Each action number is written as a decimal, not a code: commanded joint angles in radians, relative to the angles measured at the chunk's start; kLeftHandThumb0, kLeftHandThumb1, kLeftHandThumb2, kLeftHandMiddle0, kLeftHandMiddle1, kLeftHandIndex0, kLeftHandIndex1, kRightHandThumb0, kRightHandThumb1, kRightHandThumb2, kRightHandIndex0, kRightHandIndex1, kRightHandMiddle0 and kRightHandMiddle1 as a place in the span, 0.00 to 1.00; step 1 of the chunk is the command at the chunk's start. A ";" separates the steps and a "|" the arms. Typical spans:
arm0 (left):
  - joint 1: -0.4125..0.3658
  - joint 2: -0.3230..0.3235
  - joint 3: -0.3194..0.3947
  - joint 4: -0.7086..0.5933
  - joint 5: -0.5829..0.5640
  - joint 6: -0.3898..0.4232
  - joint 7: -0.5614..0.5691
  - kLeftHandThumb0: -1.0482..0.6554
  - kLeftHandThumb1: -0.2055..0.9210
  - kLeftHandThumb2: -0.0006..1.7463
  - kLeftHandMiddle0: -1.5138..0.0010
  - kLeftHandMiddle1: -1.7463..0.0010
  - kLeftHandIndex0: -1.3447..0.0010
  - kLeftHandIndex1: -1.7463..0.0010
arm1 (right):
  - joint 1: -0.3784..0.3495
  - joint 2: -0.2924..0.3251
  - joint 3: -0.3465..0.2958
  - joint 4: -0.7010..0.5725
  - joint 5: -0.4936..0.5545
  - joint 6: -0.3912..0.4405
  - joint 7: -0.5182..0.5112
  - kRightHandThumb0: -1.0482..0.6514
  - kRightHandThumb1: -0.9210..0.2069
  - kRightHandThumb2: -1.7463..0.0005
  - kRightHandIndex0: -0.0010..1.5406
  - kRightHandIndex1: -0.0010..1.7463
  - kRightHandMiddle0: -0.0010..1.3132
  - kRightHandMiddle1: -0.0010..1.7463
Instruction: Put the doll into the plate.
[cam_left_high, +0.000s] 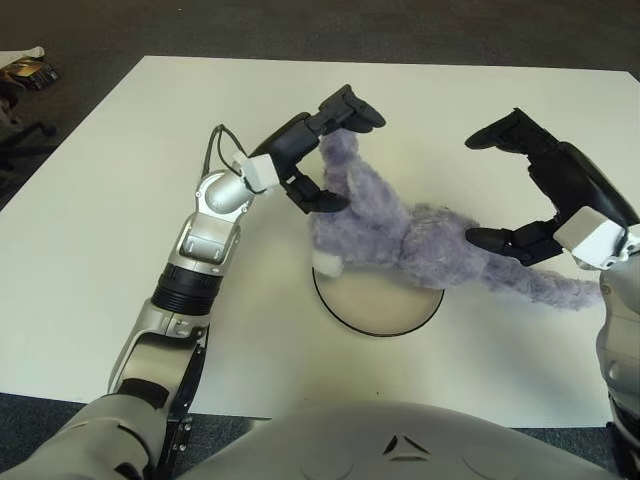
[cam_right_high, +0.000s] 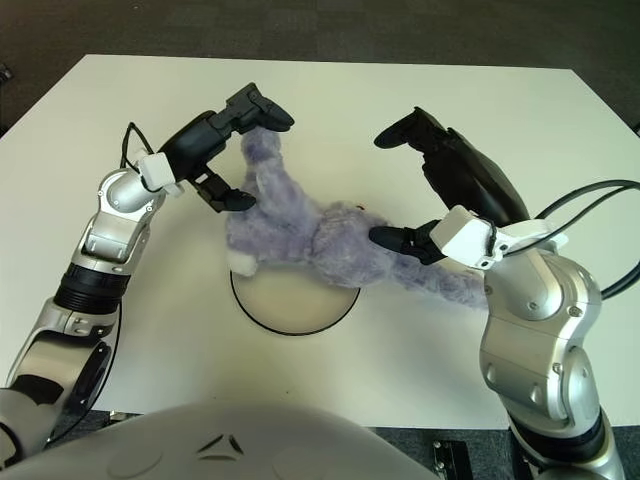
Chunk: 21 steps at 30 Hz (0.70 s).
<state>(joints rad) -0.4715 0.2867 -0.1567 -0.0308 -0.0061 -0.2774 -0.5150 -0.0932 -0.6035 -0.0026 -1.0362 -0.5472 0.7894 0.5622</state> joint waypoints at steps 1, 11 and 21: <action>-0.035 0.011 0.017 0.008 -0.011 0.032 -0.005 0.21 0.37 0.57 0.88 0.53 1.00 0.30 | 0.015 0.010 -0.026 0.007 0.015 -0.037 -0.019 0.22 0.64 0.43 0.00 0.38 0.00 0.60; -0.063 0.044 0.050 0.038 0.025 0.069 0.023 0.19 0.38 0.56 0.90 0.52 1.00 0.33 | 0.025 0.001 -0.061 0.018 0.020 -0.066 -0.023 0.26 0.68 0.40 0.02 0.45 0.00 0.63; -0.079 0.040 0.093 0.067 0.036 0.125 0.086 0.22 0.42 0.56 0.94 0.52 1.00 0.33 | 0.042 0.052 -0.109 0.060 0.005 -0.107 -0.114 0.23 0.64 0.41 0.09 0.51 0.00 0.69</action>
<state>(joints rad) -0.5337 0.3209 -0.0863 0.0230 0.0297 -0.1741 -0.4517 -0.0577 -0.5770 -0.0837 -0.9929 -0.5376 0.6874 0.4797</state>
